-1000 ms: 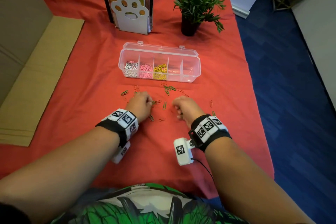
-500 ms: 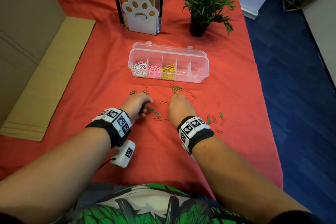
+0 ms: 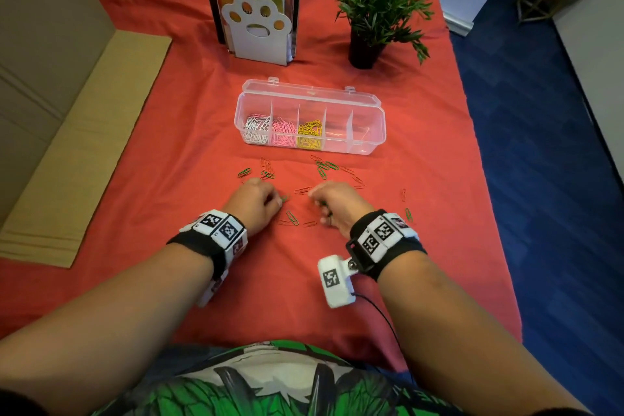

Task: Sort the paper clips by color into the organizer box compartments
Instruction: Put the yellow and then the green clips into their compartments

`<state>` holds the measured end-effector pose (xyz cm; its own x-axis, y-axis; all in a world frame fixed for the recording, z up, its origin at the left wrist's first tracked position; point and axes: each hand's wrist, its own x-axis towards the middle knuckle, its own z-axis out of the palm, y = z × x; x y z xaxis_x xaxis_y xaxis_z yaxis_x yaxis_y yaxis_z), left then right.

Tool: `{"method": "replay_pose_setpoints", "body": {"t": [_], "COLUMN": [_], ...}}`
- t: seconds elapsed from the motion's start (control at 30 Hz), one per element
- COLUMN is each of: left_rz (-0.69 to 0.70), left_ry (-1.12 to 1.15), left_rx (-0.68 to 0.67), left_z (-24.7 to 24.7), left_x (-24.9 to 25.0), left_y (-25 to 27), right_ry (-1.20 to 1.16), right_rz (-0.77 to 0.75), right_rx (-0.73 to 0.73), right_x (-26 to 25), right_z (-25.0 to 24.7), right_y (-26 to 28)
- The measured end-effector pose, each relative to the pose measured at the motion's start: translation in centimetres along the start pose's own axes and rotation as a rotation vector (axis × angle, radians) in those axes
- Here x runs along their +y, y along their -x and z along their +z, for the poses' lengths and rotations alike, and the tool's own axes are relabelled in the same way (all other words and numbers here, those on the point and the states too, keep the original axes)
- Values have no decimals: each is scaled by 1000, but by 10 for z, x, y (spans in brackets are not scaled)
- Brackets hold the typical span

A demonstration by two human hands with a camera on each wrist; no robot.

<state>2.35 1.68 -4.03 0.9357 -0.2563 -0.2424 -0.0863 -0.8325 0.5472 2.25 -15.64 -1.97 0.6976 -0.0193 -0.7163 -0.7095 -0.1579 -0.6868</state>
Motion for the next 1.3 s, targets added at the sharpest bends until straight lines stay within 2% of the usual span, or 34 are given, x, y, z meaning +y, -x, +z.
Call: {"method": "replay_pose_setpoints", "body": {"t": [0.07,0.13,0.2,0.27,0.37,0.47,0.6,0.73,0.8,0.9,1.03,1.17,1.3], "left_rz": [-93,-229,-362,-446,-490,-514,-544,-530,-419,-176,38,71,59], "left_ry": [199,585,1008,1284,1510,1553,1426,1090,884,520,15,-67,-75], "left_rx": [-15,-55,-98,-151,-205,-222,-235,-154,-137,-120,-156,-98,-115], "left_z": [-1,-6,-14,-24,-37,-38,-32,-17,-9,-1,4,6,6], "left_x": [0,6,11,14,12,12,17,20,19,17,16,16,17], "left_y": [-2,1,5,7,10,13,11,6,3,2,5,2,1], "right_ry": [418,699,758,766,858,1023,1146,1094,1026,887,878,813,858], "right_rz": [-115,-265,-379,-422,-437,-426,-476,-452,-408,-322,-302,-312,-356], "right_rx": [65,180,318,430,511,502,489,398,334,313,335,407,416], "right_x": [3,1,-3,-9,-16,-15,-7,-8,-12,-16,-9,-2,1], "right_z": [9,10,2,-9,-18,-12,-1,-6,-13,-28,-44,-54,-49], "right_y": [-6,-8,-12,-19,-32,-33,-27,-24,-22,-15,-7,-9,-14]}}
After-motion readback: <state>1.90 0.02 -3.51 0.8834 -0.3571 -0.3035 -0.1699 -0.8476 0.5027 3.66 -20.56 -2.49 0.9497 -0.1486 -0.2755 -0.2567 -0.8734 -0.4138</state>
